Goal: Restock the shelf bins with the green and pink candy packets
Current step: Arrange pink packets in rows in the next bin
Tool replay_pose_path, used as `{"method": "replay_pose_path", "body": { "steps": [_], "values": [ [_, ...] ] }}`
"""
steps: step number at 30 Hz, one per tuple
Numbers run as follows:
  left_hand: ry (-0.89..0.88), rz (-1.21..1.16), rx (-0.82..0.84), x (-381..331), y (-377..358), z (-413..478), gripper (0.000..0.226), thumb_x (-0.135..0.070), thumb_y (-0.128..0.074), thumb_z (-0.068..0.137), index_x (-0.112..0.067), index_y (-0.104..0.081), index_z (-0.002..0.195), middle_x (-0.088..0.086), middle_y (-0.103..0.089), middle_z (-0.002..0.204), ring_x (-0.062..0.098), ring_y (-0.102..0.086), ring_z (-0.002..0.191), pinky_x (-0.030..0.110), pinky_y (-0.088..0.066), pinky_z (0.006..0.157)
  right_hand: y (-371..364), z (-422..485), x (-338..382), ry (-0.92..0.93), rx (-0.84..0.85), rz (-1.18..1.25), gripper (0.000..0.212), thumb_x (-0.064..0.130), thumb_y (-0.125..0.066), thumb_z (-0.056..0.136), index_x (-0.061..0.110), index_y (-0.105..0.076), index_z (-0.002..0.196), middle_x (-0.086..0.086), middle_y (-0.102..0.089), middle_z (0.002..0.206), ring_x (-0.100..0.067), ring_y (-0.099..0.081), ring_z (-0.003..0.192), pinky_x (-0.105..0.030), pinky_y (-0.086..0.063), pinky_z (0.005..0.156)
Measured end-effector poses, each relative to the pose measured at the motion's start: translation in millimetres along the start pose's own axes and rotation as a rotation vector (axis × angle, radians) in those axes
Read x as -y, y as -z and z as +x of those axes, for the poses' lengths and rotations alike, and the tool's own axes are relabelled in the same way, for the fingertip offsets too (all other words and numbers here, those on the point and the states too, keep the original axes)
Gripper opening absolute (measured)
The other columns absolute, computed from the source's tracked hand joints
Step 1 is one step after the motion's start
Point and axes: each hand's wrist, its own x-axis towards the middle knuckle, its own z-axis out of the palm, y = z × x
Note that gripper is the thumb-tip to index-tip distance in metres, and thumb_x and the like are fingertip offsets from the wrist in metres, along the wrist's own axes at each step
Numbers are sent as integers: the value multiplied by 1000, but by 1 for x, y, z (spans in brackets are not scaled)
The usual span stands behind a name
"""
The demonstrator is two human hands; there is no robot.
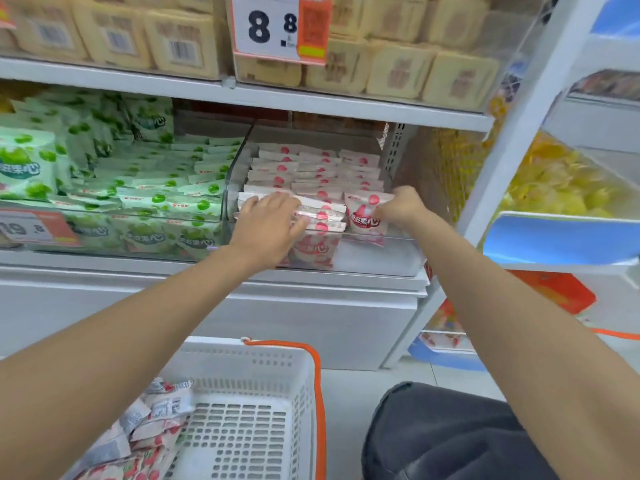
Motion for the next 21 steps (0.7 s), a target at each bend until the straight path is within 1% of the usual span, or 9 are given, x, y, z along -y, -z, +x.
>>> {"method": "replay_pose_path", "body": {
  "steps": [4,6,9,11,13,16,17,20,21],
  "values": [
    [-34,29,-35,2,-2,-2,43,-45,-28,101,-15,-52,122,2,-56,124,20,-47,121,42,-26,108,-15,6,7,-89,2,-43,63,17,-79,80,-5,-47,130,-13,-56,125,-24,-55,118,-29,-45,93],
    [-46,45,-53,3,-5,-3,54,-50,-20,98,-14,-54,120,2,-57,123,21,-49,120,42,-28,106,-17,5,6,-126,83,-137,68,25,-79,80,0,-46,135,-11,-53,134,-25,-54,122,-31,-46,99],
    [-64,59,-77,5,-8,-3,70,-56,-9,91,-14,-56,120,3,-59,124,23,-51,119,41,-30,104,-20,6,6,-133,174,-217,55,23,-76,82,3,-55,129,-11,-58,130,-25,-57,119,-30,-48,94],
    [-59,50,-75,5,-8,-4,69,-56,-9,92,-15,-56,120,2,-59,124,22,-50,119,40,-29,104,-23,9,6,-109,117,-208,46,17,-76,82,1,-59,122,-13,-62,126,-24,-60,116,-32,-49,97],
    [-50,39,-58,4,-5,-4,60,-53,-16,97,-15,-54,123,2,-57,127,22,-48,122,39,-27,106,-24,10,8,-90,77,-202,46,13,-76,81,0,-59,121,-15,-62,125,-23,-61,112,-33,-49,98],
    [-28,-43,-69,2,-1,-4,44,-45,-36,101,-15,-51,130,2,-53,133,21,-44,127,38,-27,108,-21,7,6,-157,139,-39,42,1,-69,83,-2,-56,123,-18,-62,119,-22,-60,95,-32,-53,80],
    [-12,-115,-109,1,1,-6,41,-41,-44,100,-15,-51,131,2,-52,135,21,-43,128,38,-28,109,-19,5,5,-153,108,-46,41,3,-70,82,-2,-56,121,-17,-62,116,-24,-61,96,-33,-52,80],
    [0,-244,-353,0,7,-24,27,-21,-60,93,-14,-58,119,2,-57,123,23,-48,117,37,-38,99,-14,-11,7,25,-167,-191,49,9,-70,82,-2,-49,124,-19,-57,124,-35,-57,113,-40,-49,94],
    [-9,-232,-432,1,8,-34,22,-16,-61,89,-14,-60,111,2,-58,115,23,-50,109,36,-40,92,-14,-22,10,115,-233,-189,48,7,-69,81,1,-47,124,-18,-55,123,-35,-56,111,-41,-49,92]
  ]
}}
